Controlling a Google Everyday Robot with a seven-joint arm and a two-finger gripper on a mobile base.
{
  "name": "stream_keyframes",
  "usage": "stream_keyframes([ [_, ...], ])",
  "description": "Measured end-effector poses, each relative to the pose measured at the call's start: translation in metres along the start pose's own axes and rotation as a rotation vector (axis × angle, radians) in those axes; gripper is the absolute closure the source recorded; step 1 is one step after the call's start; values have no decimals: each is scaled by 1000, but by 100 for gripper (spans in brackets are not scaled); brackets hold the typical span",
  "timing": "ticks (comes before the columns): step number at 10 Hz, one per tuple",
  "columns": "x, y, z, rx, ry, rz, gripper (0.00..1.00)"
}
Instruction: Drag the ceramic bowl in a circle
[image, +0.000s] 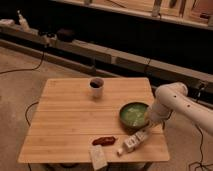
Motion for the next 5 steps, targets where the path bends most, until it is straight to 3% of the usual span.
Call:
stream_keyframes([
  [2, 12, -28, 8, 33, 4, 6, 100],
  [5, 14, -81, 17, 58, 11, -52, 100],
])
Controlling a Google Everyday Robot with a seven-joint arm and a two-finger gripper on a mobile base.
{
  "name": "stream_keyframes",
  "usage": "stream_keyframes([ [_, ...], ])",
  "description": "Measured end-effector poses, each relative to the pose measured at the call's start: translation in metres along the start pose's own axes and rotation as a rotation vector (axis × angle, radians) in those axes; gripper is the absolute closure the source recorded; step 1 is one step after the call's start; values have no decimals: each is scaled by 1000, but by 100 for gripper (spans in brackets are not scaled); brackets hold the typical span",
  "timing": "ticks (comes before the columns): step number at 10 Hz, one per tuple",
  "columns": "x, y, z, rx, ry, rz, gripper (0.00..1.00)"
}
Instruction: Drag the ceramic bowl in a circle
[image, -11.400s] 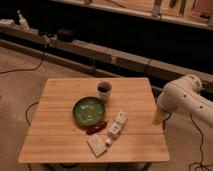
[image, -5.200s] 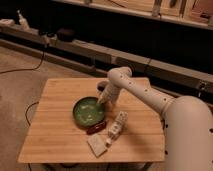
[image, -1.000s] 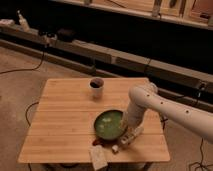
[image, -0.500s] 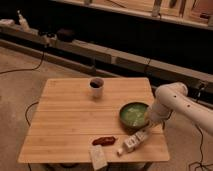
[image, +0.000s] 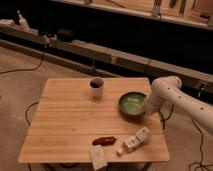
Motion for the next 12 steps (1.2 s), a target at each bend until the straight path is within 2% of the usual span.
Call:
stream_keyframes([
  [3, -12, -50, 6, -1, 2, -77, 100],
  [7, -92, -103, 27, -25, -25, -289, 100],
  [8, -122, -114, 33, -28, -47, -352, 100],
  [9, -149, -119, 37, -33, -71, -410, 100],
  [10, -164, -118, 40, -39, -86, -443, 100],
  [12, -186, -93, 43, -83, -118, -494, 100],
])
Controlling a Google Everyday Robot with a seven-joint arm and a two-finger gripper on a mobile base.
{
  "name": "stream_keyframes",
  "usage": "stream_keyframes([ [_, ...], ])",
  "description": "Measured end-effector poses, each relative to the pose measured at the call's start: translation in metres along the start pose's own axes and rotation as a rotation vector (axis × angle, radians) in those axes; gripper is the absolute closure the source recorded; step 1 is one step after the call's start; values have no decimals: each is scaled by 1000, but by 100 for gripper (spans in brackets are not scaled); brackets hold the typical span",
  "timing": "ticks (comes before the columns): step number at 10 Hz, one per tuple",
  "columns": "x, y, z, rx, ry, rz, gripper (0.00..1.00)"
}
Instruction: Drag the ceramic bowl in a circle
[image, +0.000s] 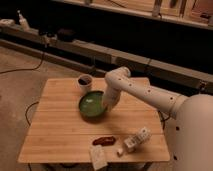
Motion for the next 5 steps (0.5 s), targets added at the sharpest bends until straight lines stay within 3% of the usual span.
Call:
stream_keyframes([
  [2, -15, 28, 0, -31, -13, 4, 100],
  [5, -37, 92, -13, -76, -6, 72, 100],
])
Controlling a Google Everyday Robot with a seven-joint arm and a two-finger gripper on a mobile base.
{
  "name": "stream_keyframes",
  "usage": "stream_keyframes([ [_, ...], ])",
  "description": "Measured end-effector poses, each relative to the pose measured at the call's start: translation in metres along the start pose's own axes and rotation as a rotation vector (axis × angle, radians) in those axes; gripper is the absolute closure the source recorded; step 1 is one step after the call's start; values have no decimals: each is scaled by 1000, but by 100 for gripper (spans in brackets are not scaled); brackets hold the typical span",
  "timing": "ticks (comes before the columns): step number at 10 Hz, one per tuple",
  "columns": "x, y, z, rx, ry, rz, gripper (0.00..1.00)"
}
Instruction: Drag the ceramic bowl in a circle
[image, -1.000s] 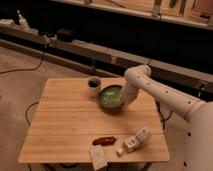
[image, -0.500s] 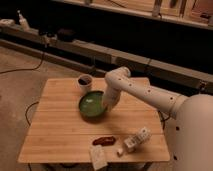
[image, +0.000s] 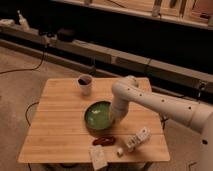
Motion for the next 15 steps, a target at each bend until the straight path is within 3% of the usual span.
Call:
stream_keyframes([
  [2, -1, 53, -13, -21, 25, 90, 100],
  [4, 12, 85, -21, -38, 66, 188, 100],
  [7, 59, 127, -22, 17, 91, 436, 100],
  [8, 76, 131, -26, 49, 99, 489, 100],
  [10, 106, 121, -42, 115, 123, 537, 100],
  [12, 131, 98, -57, 154, 147, 527, 100],
  [15, 168, 56, -63, 153, 174, 456, 100],
])
